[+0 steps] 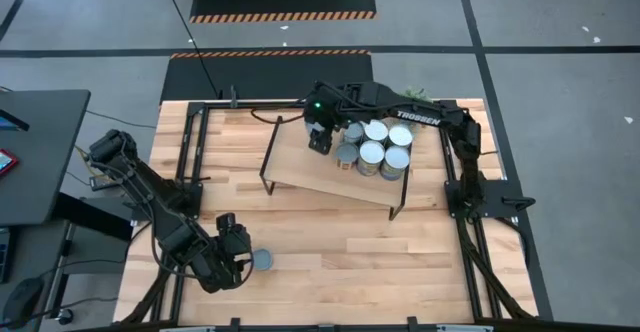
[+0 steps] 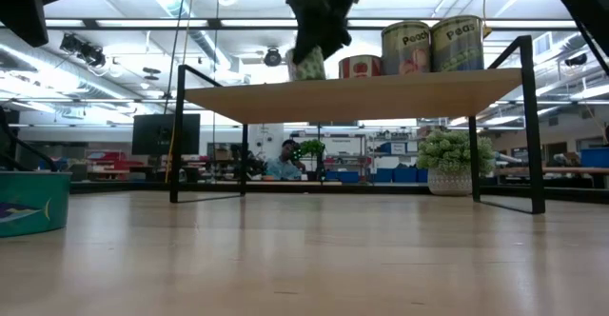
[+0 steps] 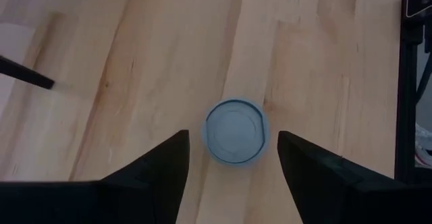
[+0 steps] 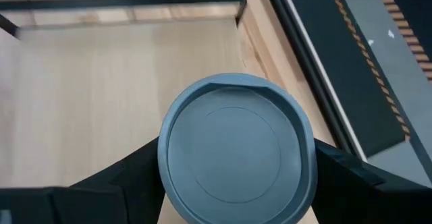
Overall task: Pick and place cans onto a shelf
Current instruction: Put the canned green peas on the shelf
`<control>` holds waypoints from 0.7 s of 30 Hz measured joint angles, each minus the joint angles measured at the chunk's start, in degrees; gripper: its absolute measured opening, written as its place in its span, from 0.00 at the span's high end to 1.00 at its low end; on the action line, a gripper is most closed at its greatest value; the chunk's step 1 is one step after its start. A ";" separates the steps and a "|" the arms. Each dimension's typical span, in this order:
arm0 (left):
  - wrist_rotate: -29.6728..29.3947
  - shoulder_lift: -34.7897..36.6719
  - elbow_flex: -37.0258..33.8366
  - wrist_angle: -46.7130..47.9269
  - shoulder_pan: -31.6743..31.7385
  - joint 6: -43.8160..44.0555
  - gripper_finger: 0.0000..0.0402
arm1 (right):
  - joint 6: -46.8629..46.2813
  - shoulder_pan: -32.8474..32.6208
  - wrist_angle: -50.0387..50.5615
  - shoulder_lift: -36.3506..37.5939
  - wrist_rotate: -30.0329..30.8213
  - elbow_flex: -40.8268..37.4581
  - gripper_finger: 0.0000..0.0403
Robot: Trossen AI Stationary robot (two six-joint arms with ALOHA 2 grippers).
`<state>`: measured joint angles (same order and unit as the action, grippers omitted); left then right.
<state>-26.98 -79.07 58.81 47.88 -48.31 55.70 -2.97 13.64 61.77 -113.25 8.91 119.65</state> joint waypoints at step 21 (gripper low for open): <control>-0.41 0.00 -0.07 -0.02 0.00 0.09 0.42 | 2.10 2.24 3.67 -0.11 -0.27 -5.83 0.19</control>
<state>-27.39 -79.07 58.74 47.86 -48.31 55.79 -0.87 15.88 65.44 -113.36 8.64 113.82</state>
